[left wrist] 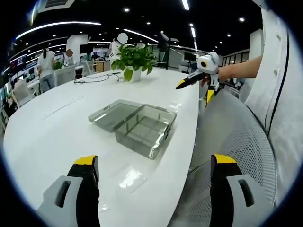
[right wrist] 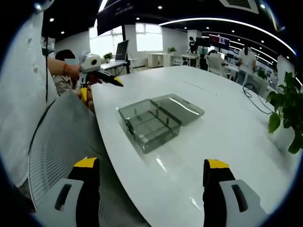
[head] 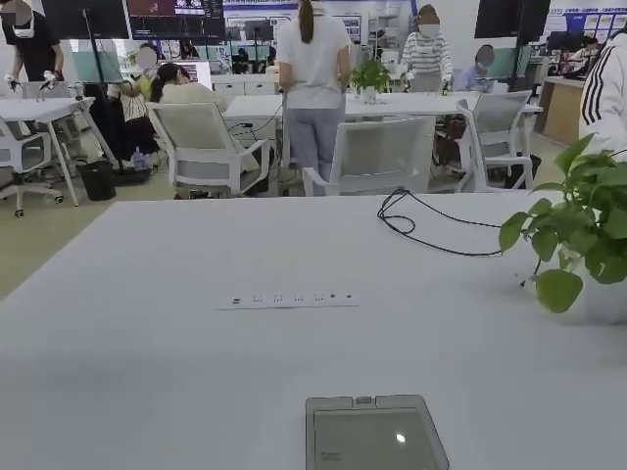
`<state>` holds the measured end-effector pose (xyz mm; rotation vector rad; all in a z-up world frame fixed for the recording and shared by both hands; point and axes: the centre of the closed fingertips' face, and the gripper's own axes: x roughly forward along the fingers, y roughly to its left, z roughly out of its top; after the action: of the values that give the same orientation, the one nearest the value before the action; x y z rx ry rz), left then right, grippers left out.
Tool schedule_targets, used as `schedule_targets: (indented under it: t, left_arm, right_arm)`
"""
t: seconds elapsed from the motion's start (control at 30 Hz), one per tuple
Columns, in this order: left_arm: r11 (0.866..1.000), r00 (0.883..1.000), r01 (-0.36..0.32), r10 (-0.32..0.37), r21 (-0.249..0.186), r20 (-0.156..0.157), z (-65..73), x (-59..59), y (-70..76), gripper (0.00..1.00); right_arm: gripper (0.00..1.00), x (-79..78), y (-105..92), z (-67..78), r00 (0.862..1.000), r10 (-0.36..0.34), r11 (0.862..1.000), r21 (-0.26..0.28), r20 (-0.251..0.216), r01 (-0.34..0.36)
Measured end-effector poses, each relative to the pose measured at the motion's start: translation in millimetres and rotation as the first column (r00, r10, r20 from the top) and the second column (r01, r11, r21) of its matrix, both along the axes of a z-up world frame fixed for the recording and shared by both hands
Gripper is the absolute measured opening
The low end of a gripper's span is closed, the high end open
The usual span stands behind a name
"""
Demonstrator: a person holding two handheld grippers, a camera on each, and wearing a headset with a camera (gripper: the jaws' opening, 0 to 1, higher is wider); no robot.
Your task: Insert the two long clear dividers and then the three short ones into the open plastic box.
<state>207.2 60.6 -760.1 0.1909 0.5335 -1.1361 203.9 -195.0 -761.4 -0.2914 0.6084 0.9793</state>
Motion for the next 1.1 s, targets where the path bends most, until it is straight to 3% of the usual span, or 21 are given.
schedule_targets:
  t: [0.3, 0.53, 0.73, 0.9, 0.97, 1.03, 1.1]
  left_arm:
    - [1.0, 1.0, -0.016, 0.016, -0.016, -0.005, 0.8, 3.2, 2.2, 1.0]
    - [0.999, 0.999, -0.052, 0.052, 0.009, -0.002, -0.4, 12.7, 15.3, 1.0]
    - [0.997, 0.996, -0.082, 0.082, 0.014, -0.019, -1.1, 21.0, 25.8, 0.99]
    - [0.993, 0.993, -0.112, 0.113, 0.042, -0.034, -5.8, 27.5, 34.3, 0.97]
    - [0.988, 0.988, -0.135, 0.14, 0.073, -0.067, -11.0, 29.5, 40.1, 0.98]
    - [0.988, 0.989, -0.135, 0.139, 0.074, -0.05, -11.5, 33.7, 42.3, 0.97]
    - [0.983, 0.984, -0.157, 0.164, 0.09, -0.068, -14.4, 36.8, 46.9, 0.94]
  right_arm:
    - [0.91, 0.6, 0.3, 1.4, 1.0, 0.001, 1.0, -0.004, 0.001, -0.001]
    - [0.91, 1.0, 0.5, 1.4, 1.0, -0.005, 1.0, 0.004, 0.003, 0.005]
    - [0.9, 0.9, 1.7, 1.1, 1.0, -0.006, 1.0, 0.008, 0.004, 0.006]
    - [0.9, 1.4, 3.3, 2.2, 1.0, -0.008, 1.0, 0.012, 0.007, 0.008]
    - [0.9, 1.8, 3.6, 2.7, 1.0, -0.009, 1.0, 0.015, 0.008, 0.009]
    - [0.9, 1.9, 3.6, 2.7, 1.0, -0.009, 1.0, 0.015, 0.008, 0.009]
    - [0.9, 2.0, 3.8, 2.7, 1.0, -0.009, 1.0, 0.017, 0.008, 0.009]
